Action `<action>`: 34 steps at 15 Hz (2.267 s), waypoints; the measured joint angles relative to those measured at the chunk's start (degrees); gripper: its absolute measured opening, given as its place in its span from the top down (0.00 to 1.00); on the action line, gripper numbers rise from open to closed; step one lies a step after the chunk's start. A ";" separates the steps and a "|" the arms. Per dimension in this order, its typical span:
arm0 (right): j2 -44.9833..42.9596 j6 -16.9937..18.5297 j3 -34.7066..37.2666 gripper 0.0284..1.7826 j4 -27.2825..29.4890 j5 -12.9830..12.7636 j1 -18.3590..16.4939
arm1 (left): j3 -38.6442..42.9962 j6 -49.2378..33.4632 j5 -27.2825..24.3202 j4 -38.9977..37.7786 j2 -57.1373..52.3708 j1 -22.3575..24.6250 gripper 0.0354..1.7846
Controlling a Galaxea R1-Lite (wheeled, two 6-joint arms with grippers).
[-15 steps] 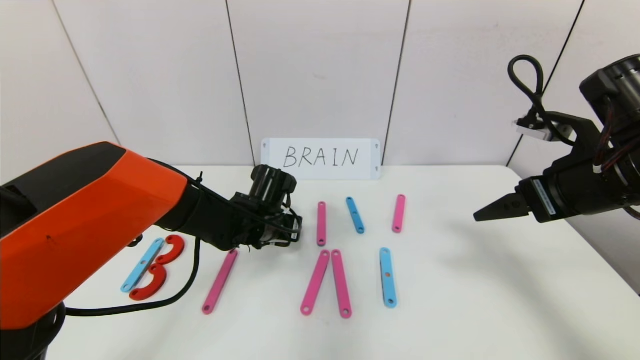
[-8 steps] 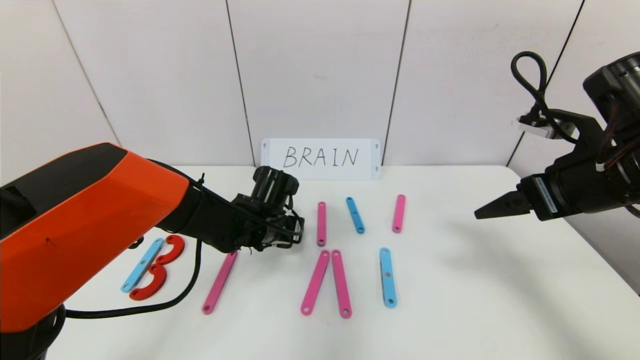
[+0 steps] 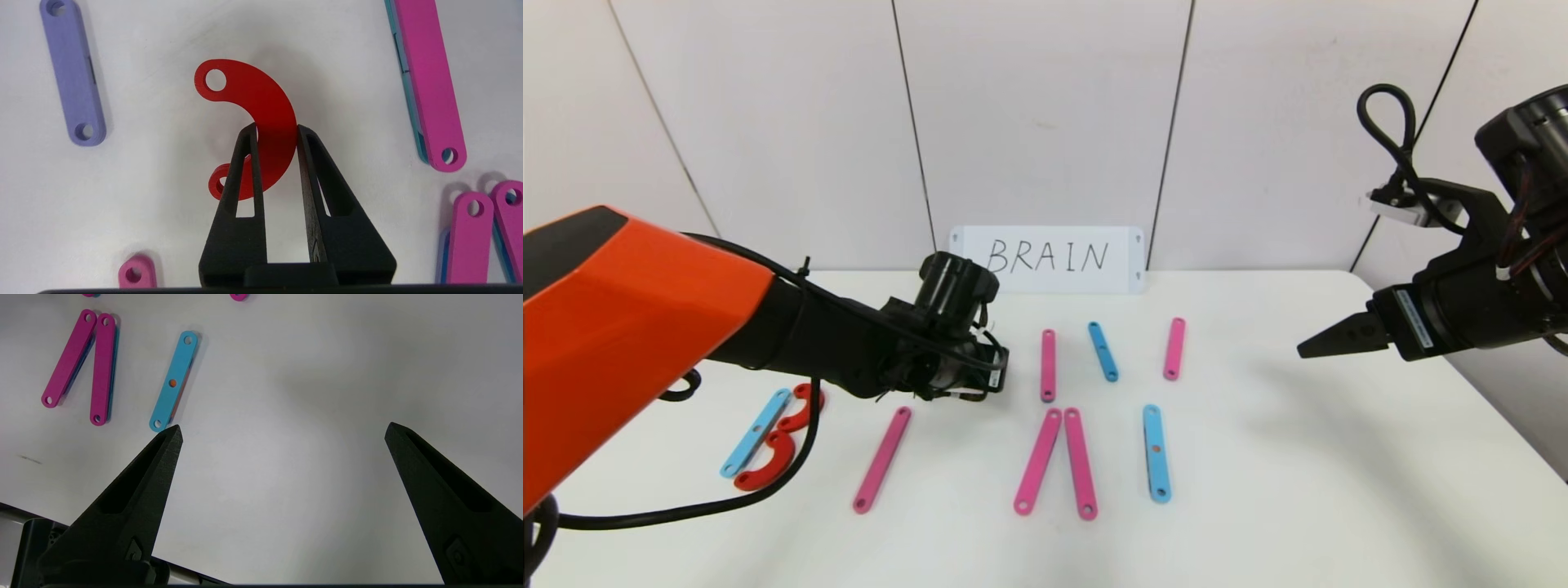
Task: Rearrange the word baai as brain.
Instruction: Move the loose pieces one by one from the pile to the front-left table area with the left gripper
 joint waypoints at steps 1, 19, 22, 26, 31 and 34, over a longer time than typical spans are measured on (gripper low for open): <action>0.00 -0.02 0.02 0.03 0.00 0.02 0.02 | 0.46 -0.10 0.02 1.16 -1.46 0.02 0.85; -0.99 -0.09 0.90 0.03 0.00 -0.06 1.43 | 16.93 -3.57 -0.06 10.54 -17.81 -3.85 0.85; -0.99 -0.09 0.95 0.03 0.00 -0.04 1.43 | 17.46 -3.60 0.05 10.33 -16.65 -3.94 0.85; -1.10 -0.09 0.95 0.03 0.02 -0.06 1.40 | 17.12 -3.49 0.18 10.14 -15.17 -3.91 0.85; -1.21 -0.11 1.04 0.03 0.02 -0.09 1.38 | 16.82 -2.94 0.05 6.22 -12.74 -3.56 0.85; -1.21 -0.11 1.04 0.03 0.00 -0.09 1.38 | 16.48 -2.86 0.05 6.06 -11.45 -3.06 0.85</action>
